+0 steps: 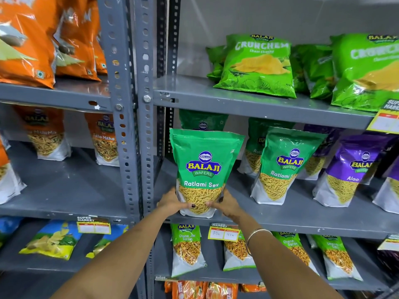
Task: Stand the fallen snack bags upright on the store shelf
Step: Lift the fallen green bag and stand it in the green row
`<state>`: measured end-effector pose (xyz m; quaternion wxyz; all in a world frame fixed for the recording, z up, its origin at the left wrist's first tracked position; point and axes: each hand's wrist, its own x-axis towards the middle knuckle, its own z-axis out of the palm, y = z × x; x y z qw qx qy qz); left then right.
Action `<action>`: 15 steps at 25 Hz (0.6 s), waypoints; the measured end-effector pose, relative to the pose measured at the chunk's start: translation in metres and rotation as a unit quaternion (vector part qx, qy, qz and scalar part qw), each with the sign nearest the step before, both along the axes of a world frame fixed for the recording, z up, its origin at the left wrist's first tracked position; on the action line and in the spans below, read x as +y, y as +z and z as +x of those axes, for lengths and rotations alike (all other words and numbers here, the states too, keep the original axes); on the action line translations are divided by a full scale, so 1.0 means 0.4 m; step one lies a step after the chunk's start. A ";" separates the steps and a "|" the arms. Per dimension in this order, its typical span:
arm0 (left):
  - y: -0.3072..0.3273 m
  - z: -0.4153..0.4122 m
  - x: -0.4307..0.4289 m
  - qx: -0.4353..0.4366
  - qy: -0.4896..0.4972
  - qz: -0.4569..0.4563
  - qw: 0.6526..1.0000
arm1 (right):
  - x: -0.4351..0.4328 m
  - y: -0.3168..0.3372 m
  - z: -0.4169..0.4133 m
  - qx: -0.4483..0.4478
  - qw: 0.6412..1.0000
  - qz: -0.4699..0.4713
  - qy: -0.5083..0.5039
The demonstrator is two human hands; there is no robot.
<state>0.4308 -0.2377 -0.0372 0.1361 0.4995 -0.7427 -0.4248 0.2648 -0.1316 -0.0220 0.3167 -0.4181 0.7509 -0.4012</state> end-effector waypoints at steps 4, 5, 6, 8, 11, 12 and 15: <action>0.034 0.000 -0.020 -0.069 -0.057 0.059 0.994 | 0.003 0.000 -0.025 -0.031 0.999 0.023 0.032; 0.052 -0.001 -0.020 -0.130 -0.065 0.076 0.986 | 0.009 0.001 -0.039 -0.031 0.998 0.040 0.035; 0.067 -0.005 -0.018 -0.204 -0.074 0.098 0.971 | 0.017 0.005 -0.056 -0.025 0.998 0.056 0.032; 0.100 -0.027 0.007 -0.328 -0.134 0.163 0.921 | 0.042 0.004 -0.118 0.012 0.995 0.094 0.004; 0.130 -0.104 0.084 -0.366 -0.255 0.240 0.862 | 0.104 0.017 -0.244 0.066 0.981 0.181 -0.013; 0.127 -0.146 0.107 -0.337 -0.278 0.243 0.866 | 0.126 0.021 -0.290 0.090 0.974 0.206 -0.028; 0.095 -0.302 0.161 -0.150 -0.249 0.188 0.938 | 0.188 0.019 -0.454 0.105 0.968 0.206 -0.094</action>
